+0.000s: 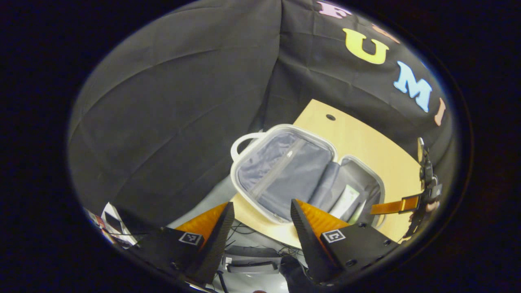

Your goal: First open the suitcase, pack the skin care products into it, and then close the suitcase.

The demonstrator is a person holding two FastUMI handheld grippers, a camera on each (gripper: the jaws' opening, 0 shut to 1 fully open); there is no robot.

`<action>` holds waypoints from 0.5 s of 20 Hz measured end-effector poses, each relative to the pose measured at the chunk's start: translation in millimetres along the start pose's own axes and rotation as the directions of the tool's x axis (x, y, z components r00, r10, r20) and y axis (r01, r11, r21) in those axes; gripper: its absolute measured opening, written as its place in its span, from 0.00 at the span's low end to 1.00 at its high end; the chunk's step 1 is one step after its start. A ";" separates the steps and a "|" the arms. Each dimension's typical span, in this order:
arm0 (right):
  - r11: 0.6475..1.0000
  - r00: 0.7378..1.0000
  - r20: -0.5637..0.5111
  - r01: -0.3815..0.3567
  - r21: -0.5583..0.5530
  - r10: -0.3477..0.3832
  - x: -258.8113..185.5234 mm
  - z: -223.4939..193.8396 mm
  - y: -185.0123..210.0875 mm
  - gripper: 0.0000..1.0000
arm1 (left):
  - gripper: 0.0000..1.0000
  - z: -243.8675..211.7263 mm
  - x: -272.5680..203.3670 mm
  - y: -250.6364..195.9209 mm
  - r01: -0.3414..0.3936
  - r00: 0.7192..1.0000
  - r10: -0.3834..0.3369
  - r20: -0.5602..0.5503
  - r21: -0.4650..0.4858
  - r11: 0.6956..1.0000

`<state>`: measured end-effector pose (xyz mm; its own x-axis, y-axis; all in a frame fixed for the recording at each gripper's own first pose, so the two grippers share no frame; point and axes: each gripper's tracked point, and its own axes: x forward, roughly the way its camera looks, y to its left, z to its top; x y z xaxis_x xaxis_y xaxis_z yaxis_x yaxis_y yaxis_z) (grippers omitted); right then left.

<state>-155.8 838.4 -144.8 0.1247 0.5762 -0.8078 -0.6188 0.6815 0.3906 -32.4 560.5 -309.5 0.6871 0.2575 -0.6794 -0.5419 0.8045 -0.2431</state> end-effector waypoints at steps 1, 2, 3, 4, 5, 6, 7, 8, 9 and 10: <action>1.000 1.000 0.018 -0.007 0.006 0.007 -6.4 5.4 -0.8 0.95 | 0.89 13.6 9.9 11.1 -0.006 1.000 0.006 -0.001 -0.016 1.000; 1.000 0.999 0.038 -0.014 0.011 0.013 -12.9 9.0 -3.8 0.95 | 0.89 27.5 19.4 20.9 -0.011 1.000 0.011 -0.004 -0.035 0.999; 1.000 0.998 0.062 -0.017 0.018 0.016 -18.2 13.6 -8.4 0.95 | 0.91 39.5 31.8 31.3 -0.017 1.000 0.017 -0.011 -0.059 0.998; 1.000 0.996 0.084 -0.014 0.028 0.011 -23.6 17.3 -15.4 0.95 | 0.91 49.1 47.7 43.3 -0.030 0.999 0.028 -0.021 -0.081 0.996; 0.999 0.995 0.102 -0.001 0.042 -0.003 -30.3 19.8 -25.3 0.95 | 0.91 57.1 63.9 54.4 -0.044 0.998 0.040 -0.042 -0.101 0.994; 0.998 0.993 0.117 0.012 0.063 -0.019 -35.9 18.8 -35.9 0.95 | 0.91 64.9 81.0 66.0 -0.059 0.997 0.053 -0.059 -0.112 0.992; 0.996 0.991 0.127 0.025 0.089 -0.036 -42.3 17.3 -46.9 0.95 | 0.89 72.1 96.0 75.8 -0.072 0.995 0.064 -0.075 -0.123 0.990; 0.991 0.989 0.136 0.042 0.123 -0.059 -47.8 15.1 -59.9 0.95 | 0.94 78.6 113.0 81.1 -0.072 0.994 0.059 -0.092 -0.146 0.987; 0.985 0.986 0.139 0.063 0.162 -0.086 -53.1 11.2 -73.0 0.95 | 0.89 83.5 129.7 84.6 -0.072 0.992 0.052 -0.115 -0.172 0.982; 0.976 0.984 0.140 0.081 0.203 -0.110 -58.4 7.1 -86.7 0.95 | 0.89 85.9 148.5 88.0 -0.065 0.990 0.038 -0.136 -0.197 0.978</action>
<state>-104.0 748.9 -128.3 0.2997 0.5548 -0.7761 -0.4365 0.8031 0.4056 63.5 715.4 -372.3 0.5935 0.2126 -0.7763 -0.6698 0.6651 -0.3300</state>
